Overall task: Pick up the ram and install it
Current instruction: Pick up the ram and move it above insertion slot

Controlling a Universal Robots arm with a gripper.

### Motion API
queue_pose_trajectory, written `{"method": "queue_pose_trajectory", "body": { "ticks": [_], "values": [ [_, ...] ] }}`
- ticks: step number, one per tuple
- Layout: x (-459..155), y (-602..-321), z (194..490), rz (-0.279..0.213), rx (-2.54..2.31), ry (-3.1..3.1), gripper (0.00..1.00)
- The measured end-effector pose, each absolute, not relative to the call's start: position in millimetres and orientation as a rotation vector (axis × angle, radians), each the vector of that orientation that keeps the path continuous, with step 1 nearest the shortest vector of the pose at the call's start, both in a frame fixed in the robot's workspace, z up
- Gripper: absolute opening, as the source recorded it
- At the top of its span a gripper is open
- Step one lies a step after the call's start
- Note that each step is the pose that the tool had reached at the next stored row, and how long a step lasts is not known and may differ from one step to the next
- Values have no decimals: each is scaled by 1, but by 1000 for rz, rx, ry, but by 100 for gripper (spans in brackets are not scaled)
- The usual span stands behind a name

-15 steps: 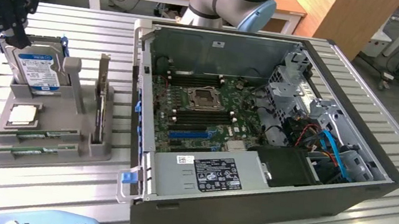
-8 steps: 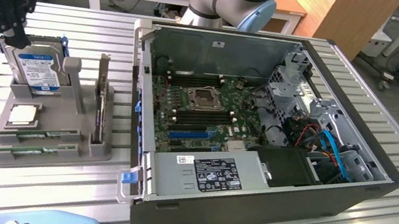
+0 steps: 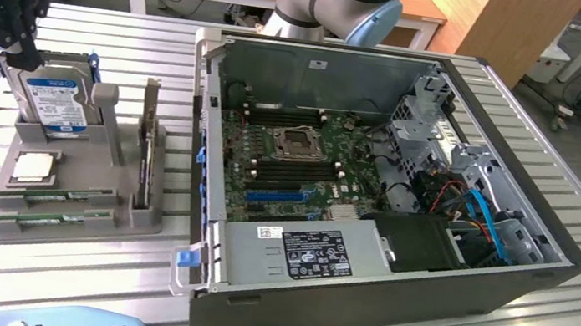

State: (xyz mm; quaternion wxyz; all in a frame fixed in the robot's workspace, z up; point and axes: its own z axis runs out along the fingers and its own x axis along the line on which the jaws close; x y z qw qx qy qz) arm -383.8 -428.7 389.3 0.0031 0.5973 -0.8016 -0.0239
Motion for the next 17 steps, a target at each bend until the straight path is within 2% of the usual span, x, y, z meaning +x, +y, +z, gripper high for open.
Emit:
{"method": "queue_pose_trajectory", "body": {
  "ticks": [17],
  "values": [
    [-384, -429, 389, -74, 2077, -2342, 10]
  ]
}}
